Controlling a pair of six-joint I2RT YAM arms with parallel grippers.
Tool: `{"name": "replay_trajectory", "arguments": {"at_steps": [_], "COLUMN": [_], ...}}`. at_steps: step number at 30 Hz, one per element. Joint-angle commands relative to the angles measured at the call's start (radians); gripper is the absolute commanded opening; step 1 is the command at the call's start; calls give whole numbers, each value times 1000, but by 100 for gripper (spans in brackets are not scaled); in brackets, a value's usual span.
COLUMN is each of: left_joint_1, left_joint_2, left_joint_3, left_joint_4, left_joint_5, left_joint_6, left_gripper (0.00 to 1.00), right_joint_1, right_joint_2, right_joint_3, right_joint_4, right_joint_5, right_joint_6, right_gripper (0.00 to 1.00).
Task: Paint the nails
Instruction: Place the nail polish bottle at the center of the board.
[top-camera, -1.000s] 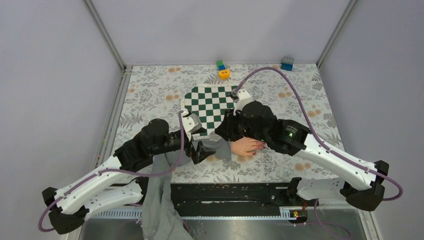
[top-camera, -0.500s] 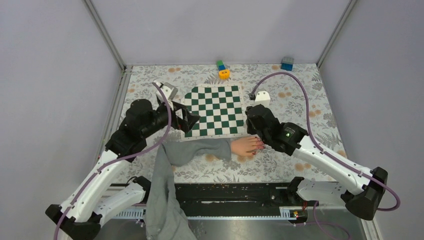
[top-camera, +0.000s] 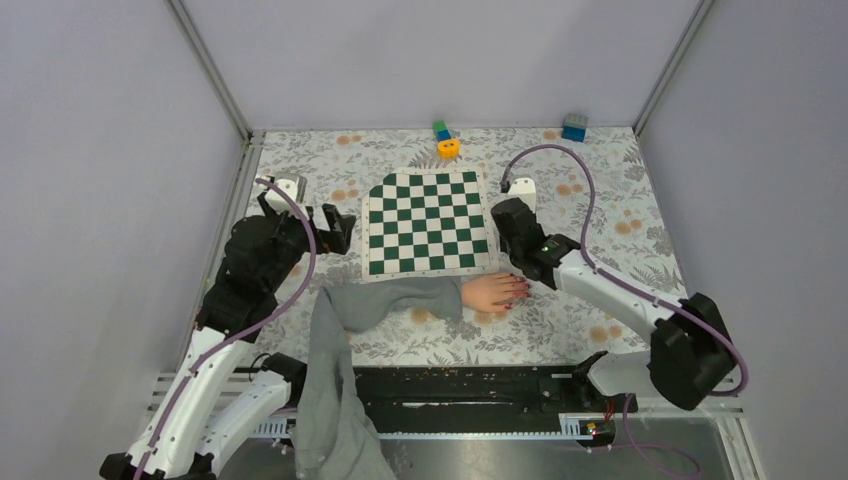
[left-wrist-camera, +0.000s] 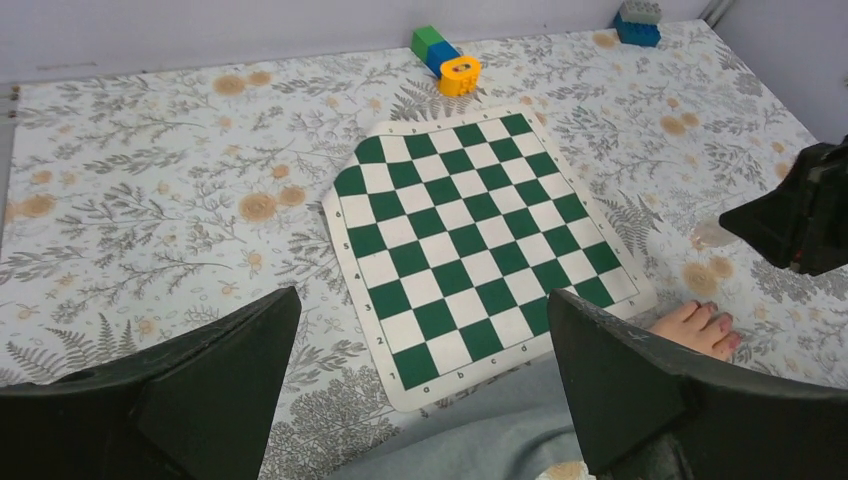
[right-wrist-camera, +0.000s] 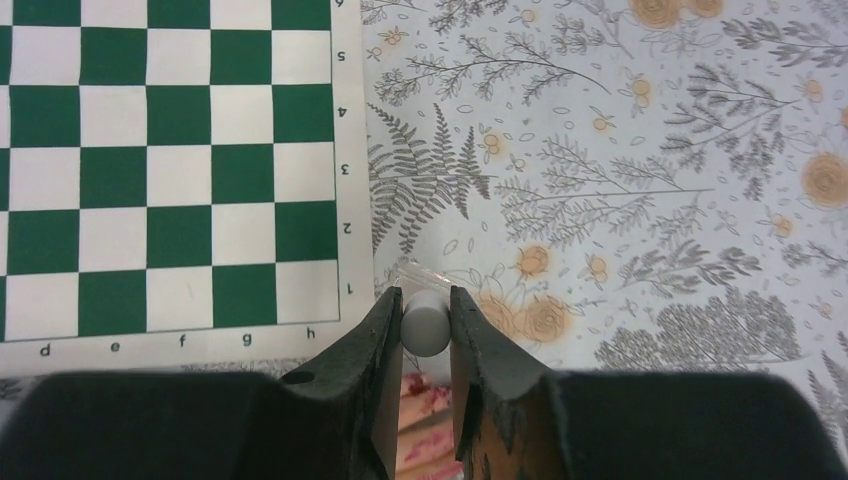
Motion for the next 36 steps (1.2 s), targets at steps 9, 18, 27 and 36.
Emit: {"name": "replay_trajectory", "arguments": {"at_steps": [9, 18, 27, 36], "left_joint_1": [3, 3, 3, 4], "left_joint_2": [-20, -10, -8, -11], "left_joint_3": [-7, -5, -3, -3], "left_joint_4": [24, 21, 19, 19], "left_joint_5": [-46, -33, -31, -15], "left_joint_6": [41, 42, 36, 35], "left_gripper": [99, 99, 99, 99], "right_joint_1": [-83, -119, -127, -129], "right_joint_2": [177, 188, 215, 226], "right_joint_3": [-42, -105, -114, -106], "right_joint_4": [308, 319, 326, 303], "right_joint_5": [-142, -154, -157, -163], "right_joint_6": [-29, 7, 33, 52], "right_gripper": [0, 0, 0, 27]}}
